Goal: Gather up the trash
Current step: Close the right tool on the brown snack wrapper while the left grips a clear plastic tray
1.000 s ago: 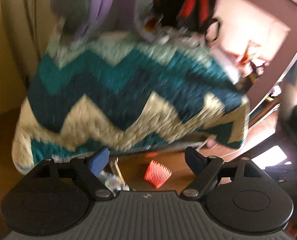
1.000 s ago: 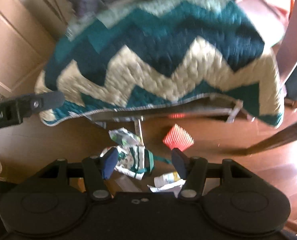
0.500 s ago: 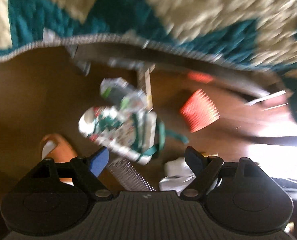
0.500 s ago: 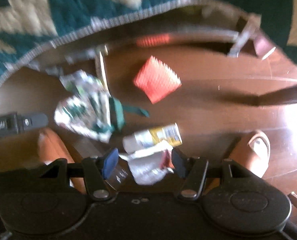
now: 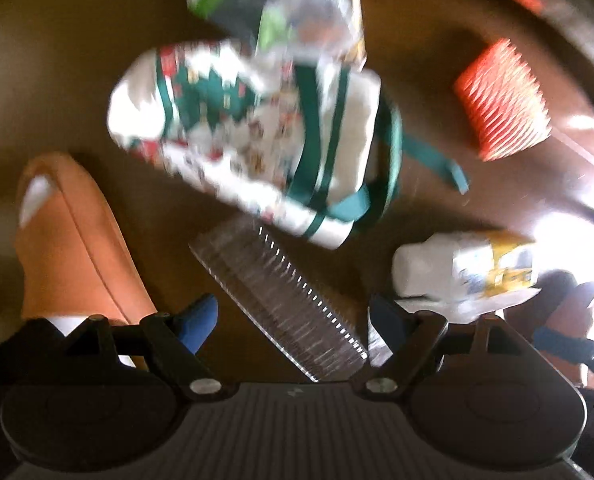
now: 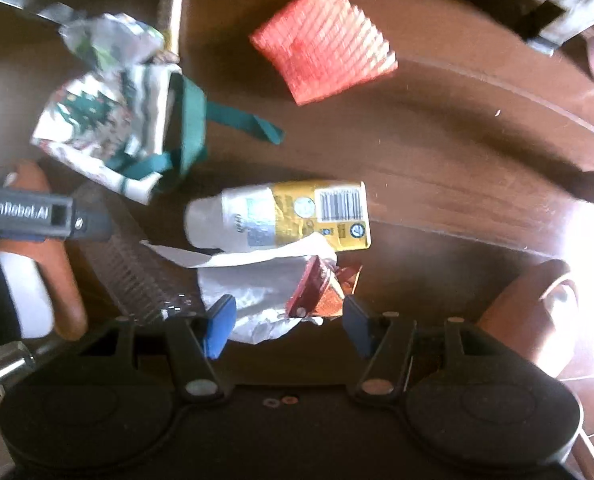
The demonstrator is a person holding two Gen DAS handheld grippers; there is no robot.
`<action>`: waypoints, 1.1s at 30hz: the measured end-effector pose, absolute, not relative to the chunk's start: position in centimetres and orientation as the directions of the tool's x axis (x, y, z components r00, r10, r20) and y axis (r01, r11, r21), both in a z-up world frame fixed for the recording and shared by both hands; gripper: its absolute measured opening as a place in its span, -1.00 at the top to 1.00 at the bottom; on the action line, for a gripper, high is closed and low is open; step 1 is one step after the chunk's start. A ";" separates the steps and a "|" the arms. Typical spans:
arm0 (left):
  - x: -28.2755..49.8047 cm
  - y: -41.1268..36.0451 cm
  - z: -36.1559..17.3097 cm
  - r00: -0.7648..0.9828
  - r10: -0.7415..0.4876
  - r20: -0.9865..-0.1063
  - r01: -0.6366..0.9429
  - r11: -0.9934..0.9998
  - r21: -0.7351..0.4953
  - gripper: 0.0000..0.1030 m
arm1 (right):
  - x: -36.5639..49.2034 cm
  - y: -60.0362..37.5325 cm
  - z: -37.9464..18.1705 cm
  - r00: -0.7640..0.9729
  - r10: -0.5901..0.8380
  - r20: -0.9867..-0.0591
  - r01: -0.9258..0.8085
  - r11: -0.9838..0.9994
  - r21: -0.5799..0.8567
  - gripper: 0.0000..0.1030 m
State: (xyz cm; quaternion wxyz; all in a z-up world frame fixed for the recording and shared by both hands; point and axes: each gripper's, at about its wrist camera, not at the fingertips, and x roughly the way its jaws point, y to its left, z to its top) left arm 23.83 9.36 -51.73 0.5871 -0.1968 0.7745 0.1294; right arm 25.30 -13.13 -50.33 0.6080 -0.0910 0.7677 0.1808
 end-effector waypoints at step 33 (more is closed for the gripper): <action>19.9 9.9 -57.9 -0.300 -0.283 -0.911 -0.561 0.825 -0.072 0.37 | 24.8 -15.9 -56.9 -0.308 0.121 -0.944 -0.207 0.959 0.191 0.41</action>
